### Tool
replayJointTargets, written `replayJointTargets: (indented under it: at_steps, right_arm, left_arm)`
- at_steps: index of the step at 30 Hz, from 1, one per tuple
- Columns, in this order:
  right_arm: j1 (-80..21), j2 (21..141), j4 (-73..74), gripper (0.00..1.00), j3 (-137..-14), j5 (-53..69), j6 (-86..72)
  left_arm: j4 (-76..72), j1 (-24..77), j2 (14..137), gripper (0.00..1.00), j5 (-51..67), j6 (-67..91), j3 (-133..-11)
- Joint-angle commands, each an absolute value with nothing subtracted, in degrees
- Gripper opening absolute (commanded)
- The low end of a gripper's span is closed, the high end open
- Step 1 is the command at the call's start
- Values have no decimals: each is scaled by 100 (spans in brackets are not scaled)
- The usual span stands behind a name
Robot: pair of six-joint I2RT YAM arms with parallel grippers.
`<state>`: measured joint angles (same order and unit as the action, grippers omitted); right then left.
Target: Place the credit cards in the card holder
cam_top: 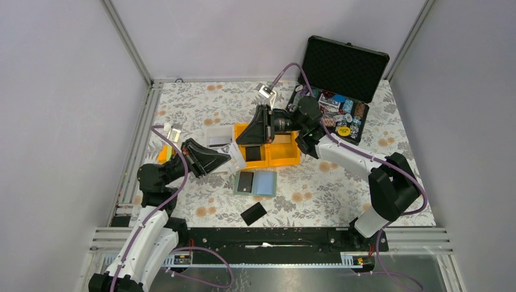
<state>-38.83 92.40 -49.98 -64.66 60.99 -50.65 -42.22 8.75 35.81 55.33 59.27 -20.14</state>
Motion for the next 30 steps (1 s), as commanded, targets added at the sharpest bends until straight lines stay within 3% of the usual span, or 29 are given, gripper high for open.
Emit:
replayJointTargets:
  at_steps: [1, 8, 16, 30]
  right_arm:
    - [-3832, 8966, -5154, 16, -6494, 6068, -4931]
    - [-3852, 8822, -4618, 16, -6390, 5890, -4430]
    - [-3854, 8545, -4559, 29, -6398, 5775, -4439]
    - [-3963, 8759, -4509, 36, -6281, 5780, -4362]
  left_arm:
    - [-4604, 853, 3438, 0, 5744, 5977, -2205]
    - [-4559, 853, 3454, 0, 5710, 5949, -2252]
    - [-3780, 853, 3464, 0, 5410, 5467, -2294]
    - [-3939, 853, 3495, 0, 5545, 5527, -2344]
